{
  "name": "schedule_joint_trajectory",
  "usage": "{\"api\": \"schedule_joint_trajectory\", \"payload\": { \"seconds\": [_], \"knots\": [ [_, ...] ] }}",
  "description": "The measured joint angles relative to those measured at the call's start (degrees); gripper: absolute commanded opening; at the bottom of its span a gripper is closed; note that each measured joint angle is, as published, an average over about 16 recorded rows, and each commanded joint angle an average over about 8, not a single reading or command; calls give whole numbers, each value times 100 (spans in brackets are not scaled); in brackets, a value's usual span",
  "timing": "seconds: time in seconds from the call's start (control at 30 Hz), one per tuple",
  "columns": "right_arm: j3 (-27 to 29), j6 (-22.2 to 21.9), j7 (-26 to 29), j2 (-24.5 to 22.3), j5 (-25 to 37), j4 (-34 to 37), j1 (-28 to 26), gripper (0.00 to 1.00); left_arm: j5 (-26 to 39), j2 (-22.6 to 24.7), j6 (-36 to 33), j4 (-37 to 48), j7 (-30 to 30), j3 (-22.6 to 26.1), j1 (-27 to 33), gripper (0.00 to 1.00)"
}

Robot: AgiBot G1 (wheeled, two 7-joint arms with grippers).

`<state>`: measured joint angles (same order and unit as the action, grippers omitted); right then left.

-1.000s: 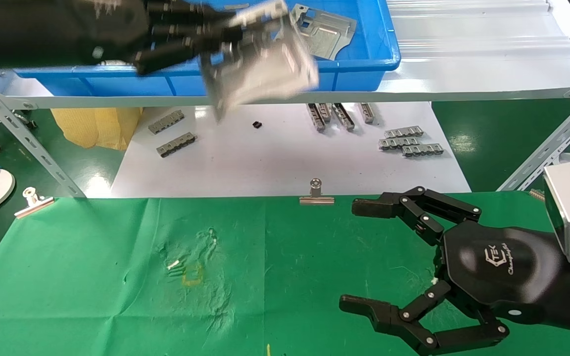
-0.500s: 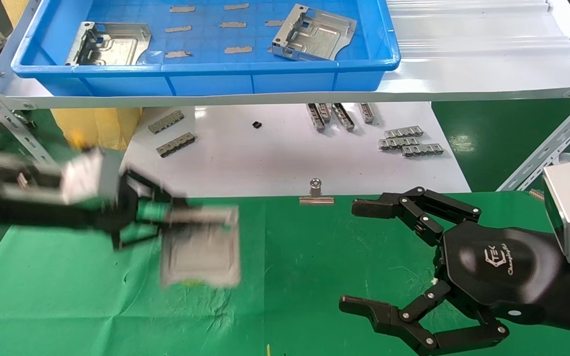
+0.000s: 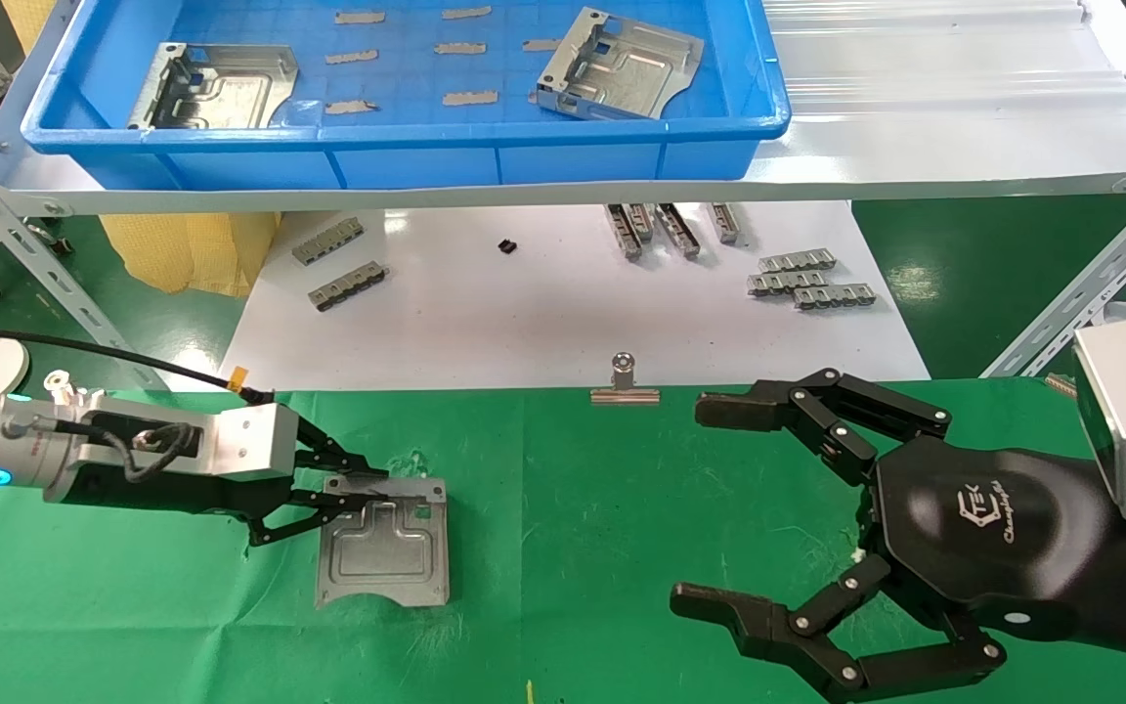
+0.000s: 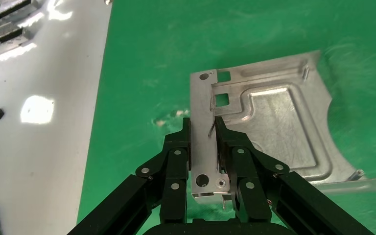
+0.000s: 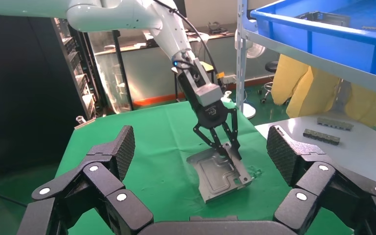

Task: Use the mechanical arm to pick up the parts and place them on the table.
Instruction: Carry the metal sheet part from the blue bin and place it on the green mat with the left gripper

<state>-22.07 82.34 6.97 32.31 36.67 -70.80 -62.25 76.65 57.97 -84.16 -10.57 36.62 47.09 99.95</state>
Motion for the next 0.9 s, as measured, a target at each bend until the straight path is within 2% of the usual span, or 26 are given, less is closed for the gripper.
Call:
{"api": "schedule_joint_trajectory", "payload": {
  "seconds": [0.03, 0.4, 0.9],
  "knots": [
    [0, 0, 0, 0, 0, 0, 0, 100, 7, 22, 7, 57, 66, 4, 7, 100],
    [0, 0, 0, 0, 0, 0, 0, 100, -136, 77, -291, 483, 516, -85, 86, 100],
    [0, -1, 0, 0, 0, 1, 1, 100, -690, -152, -793, 757, 105, -385, -87, 100]
  ]
}}
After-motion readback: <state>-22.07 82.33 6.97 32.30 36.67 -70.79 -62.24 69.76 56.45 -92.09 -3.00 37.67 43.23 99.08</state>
